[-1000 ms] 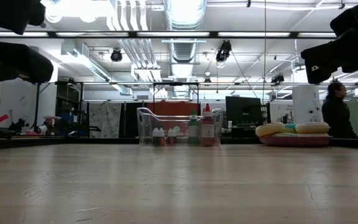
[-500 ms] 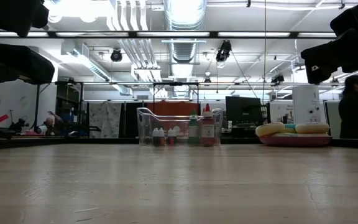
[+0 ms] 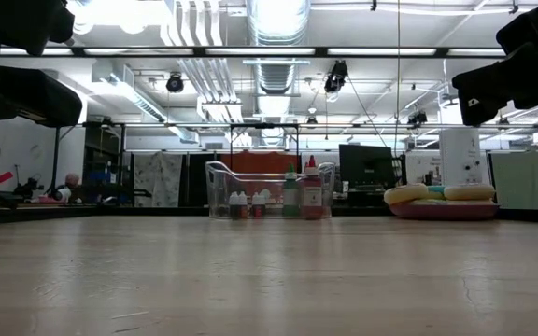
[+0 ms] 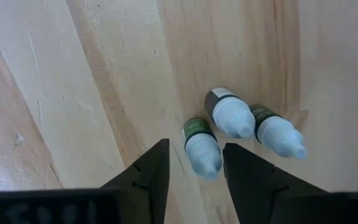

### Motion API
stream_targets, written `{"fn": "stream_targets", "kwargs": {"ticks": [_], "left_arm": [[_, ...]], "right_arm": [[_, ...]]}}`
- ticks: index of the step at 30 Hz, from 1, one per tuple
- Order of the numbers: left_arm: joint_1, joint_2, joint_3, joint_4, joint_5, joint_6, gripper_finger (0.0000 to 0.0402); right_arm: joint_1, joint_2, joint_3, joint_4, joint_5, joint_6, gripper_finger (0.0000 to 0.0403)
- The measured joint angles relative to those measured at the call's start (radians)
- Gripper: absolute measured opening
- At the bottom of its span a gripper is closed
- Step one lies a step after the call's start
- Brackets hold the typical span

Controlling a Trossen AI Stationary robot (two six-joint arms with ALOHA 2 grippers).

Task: Pick & Place food coloring
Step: Put the top small green food coloring bottle into the transparent bin

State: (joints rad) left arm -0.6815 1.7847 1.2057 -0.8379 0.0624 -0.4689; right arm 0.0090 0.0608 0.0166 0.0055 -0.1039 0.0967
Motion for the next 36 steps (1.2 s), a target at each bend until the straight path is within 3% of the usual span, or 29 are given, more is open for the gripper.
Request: {"fn": "stream_targets", "kwargs": {"ticks": [19,36], "left_arm": [[0.007,0.0,0.0,0.0,0.001,0.0,0.0047],[0.089,-0.09,0.0,-0.103,0.07,0.002,0.004]], "right_arm": [[0.0,0.0,0.0,0.0,0.0,0.0,0.0008],[0.0,0.0,0.0,0.0,0.0,0.0,0.0008]]}}
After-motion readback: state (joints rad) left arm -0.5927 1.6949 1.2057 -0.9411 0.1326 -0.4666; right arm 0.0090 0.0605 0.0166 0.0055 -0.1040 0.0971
